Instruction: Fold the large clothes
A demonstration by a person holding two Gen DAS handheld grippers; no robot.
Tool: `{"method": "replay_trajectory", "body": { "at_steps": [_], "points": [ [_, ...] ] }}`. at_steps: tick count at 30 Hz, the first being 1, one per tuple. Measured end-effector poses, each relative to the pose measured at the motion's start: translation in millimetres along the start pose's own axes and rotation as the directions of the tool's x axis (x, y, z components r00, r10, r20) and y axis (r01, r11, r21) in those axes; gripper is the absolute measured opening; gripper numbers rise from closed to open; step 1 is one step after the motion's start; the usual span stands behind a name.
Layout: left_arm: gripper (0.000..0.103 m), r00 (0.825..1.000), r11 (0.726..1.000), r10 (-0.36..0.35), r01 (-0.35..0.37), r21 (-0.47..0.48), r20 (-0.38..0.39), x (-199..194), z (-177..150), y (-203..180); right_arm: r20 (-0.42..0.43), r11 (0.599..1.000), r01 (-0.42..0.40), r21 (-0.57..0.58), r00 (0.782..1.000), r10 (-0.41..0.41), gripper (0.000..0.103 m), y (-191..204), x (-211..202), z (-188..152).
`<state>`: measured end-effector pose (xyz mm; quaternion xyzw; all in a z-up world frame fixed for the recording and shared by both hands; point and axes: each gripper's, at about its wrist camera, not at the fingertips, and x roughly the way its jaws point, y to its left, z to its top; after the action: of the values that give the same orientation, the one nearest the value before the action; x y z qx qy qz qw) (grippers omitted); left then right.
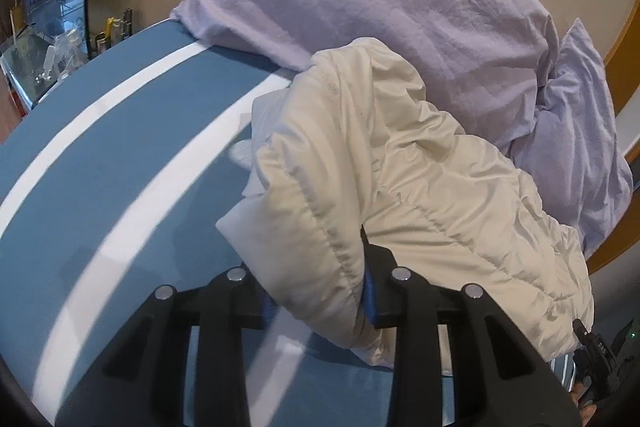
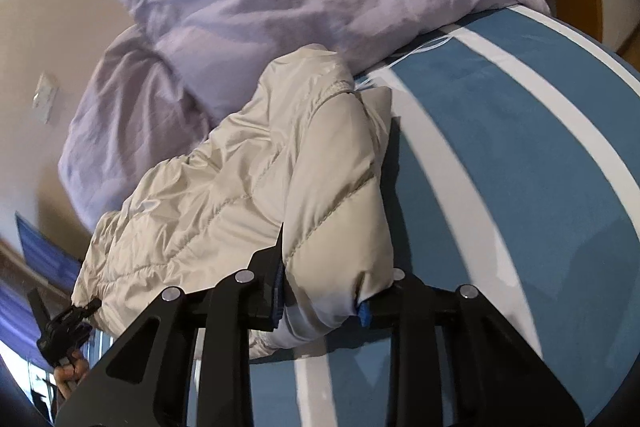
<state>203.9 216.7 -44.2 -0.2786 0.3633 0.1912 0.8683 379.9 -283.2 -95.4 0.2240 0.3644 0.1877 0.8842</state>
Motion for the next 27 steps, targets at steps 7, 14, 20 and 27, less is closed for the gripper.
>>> {"method": "replay_trajectory", "body": {
  "at_steps": [7,14,20,27],
  "points": [
    [0.033,1.0,1.0,0.003,-0.003,0.006,-0.007,-51.6,-30.5,50.1,-0.066,0.995,-0.08,-0.063,0.995,0.076,0.028,9.5,-33.3,-54.5],
    [0.043,0.999,0.999,0.03,-0.031,-0.013,-0.028,-65.1,-49.3,71.5,-0.081,0.991,-0.055,-0.126,0.996,0.045,0.033,16.1,-48.9,-83.8],
    [0.073,0.998,0.997,0.06,-0.061,-0.042,-0.015,-64.6,-54.4,73.6,-0.013,0.98,0.084,-0.182,0.996,-0.088,0.063,22.5,-61.3,-82.2],
    [0.085,0.999,0.993,0.035,-0.039,-0.111,-0.039,-55.1,-54.0,79.4,0.148,0.944,0.192,-0.267,0.976,-0.157,0.067,43.2,-84.7,-70.9]
  ]
}}
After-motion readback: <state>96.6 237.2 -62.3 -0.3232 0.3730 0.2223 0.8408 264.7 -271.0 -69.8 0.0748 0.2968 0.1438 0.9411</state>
